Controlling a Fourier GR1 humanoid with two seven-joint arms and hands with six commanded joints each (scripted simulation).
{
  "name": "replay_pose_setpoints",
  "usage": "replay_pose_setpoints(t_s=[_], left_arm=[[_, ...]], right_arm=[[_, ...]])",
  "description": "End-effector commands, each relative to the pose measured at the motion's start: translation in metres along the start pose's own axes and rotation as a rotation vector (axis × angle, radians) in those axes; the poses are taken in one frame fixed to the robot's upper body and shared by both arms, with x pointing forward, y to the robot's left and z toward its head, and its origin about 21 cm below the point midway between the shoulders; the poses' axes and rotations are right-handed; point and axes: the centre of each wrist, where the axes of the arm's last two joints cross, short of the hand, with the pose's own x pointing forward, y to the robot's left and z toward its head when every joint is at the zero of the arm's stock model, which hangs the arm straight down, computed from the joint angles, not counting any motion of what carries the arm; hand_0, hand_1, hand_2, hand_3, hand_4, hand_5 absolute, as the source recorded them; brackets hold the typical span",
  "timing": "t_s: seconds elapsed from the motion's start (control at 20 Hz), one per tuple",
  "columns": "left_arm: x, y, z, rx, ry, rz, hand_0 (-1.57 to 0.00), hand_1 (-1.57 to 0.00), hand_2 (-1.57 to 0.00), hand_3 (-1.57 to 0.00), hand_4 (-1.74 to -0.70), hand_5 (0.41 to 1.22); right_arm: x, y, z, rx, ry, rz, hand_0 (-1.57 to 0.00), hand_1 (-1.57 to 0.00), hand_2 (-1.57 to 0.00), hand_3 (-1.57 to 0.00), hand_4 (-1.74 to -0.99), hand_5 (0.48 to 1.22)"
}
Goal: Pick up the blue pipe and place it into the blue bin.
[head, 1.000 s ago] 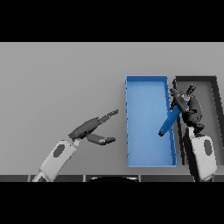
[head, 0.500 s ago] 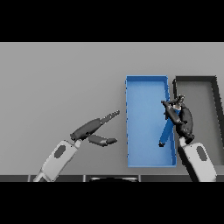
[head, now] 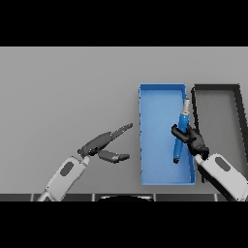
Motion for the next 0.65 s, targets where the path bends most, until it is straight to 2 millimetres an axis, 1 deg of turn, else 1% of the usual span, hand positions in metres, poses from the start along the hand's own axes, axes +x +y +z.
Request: replay_pose_setpoints(t_s=[0.0,0.15,0.2,0.25,0.35,0.4,0.5,0.55,0.6], left_arm=[[0.0004,0.0007,-0.0011,-0.003,0.007,0.001,0.00,0.00,0.00,0.00,-0.83,0.471],[-0.0018,0.0012,0.0035,-0.003,0.006,-0.001,0.00,0.00,0.00,0.00,-0.83,0.471],[-0.0007,0.0032,0.0026,0.000,0.005,0.003,0.00,0.00,0.00,0.00,-0.83,0.471],[0.0008,0.0051,0.0014,0.002,0.006,-0.001,0.00,0.00,0.00,0.00,-0.83,0.472],[0.0003,0.0031,0.0007,-0.001,0.010,-0.006,0.00,0.00,0.00,0.00,-0.83,0.470],[0.0036,0.0030,-0.0010,0.000,0.006,-0.008,0.00,0.00,0.00,0.00,-0.83,0.471],[0.0050,0.0055,0.0007,0.010,0.002,-0.009,0.00,0.00,0.00,0.00,-0.83,0.472],[0.0057,0.0057,0.0006,0.009,0.005,-0.009,0.00,0.00,0.00,0.00,-0.83,0.473],[0.0047,0.0053,0.0012,0.006,0.010,-0.007,0.00,0.00,0.00,0.00,-0.83,0.474]], right_arm=[[-0.0008,0.0014,-0.0004,0.004,0.009,0.003,-0.12,-0.09,-0.09,-0.05,-1.189,0.880],[-0.0011,0.0045,-0.0012,-0.011,0.028,-0.002,-0.06,-0.05,-0.05,-0.03,-1.188,0.818],[0.0017,0.0030,-0.0002,-0.023,0.023,0.003,-0.05,-0.04,-0.04,-0.02,-1.182,0.807],[-0.0009,0.0031,0.0010,-0.020,0.023,0.013,-0.04,-0.03,-0.03,-0.02,-1.182,0.795],[-0.0006,0.0054,-0.0008,-0.006,0.002,-0.002,-0.03,-0.02,-0.02,-0.01,-1.176,0.783],[-0.0027,0.0054,-0.0019,-0.014,0.017,0.013,-0.02,-0.01,-0.01,-0.01,-1.186,0.774],[-0.0027,0.0054,-0.0012,-0.020,0.009,0.016,-0.02,-0.01,-0.01,-0.01,-1.186,0.766],[0.0014,0.0072,-0.0013,-0.008,0.006,0.012,-0.02,-0.01,-0.01,-0.01,-1.186,0.767],[0.0030,0.0047,0.0014,-0.008,0.010,0.020,-0.02,-0.01,-0.01,-0.01,-1.186,0.769]])
